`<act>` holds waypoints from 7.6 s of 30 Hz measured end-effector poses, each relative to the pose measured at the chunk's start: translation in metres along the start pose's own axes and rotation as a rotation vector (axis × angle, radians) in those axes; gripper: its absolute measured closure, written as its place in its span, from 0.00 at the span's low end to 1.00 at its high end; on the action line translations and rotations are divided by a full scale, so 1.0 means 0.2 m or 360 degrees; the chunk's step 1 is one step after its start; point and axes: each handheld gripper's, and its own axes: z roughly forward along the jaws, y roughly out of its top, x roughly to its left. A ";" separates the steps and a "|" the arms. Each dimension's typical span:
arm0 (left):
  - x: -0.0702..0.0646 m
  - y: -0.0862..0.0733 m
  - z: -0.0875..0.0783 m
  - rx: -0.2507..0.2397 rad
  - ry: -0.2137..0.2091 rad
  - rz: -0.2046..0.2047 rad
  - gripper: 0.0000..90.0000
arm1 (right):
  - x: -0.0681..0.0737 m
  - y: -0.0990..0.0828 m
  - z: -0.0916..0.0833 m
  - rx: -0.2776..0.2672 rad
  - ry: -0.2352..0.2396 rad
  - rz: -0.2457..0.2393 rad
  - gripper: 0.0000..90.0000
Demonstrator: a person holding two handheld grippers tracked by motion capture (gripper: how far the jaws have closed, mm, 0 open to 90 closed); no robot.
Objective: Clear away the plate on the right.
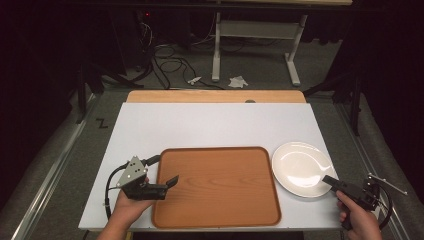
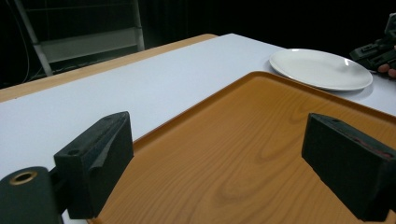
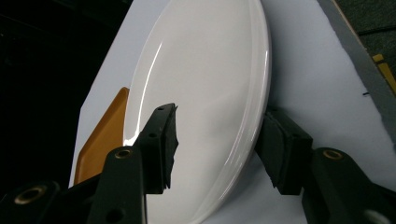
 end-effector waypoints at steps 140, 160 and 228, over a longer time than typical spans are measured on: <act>0.02 -0.02 -0.09 -0.0099 0.0094 -0.0036 0.05 | 0.65 -0.14 0.27 0.0152 0.0421 -0.0410 0.99; 0.05 -0.05 -0.14 -0.0080 0.0195 -0.0072 0.00 | 0.73 -0.20 0.40 0.0295 0.0494 -0.0449 0.99; 0.04 -0.02 -0.17 -0.0145 0.0152 -0.0052 0.03 | 0.62 -0.28 0.51 0.0509 0.0329 -0.0451 0.99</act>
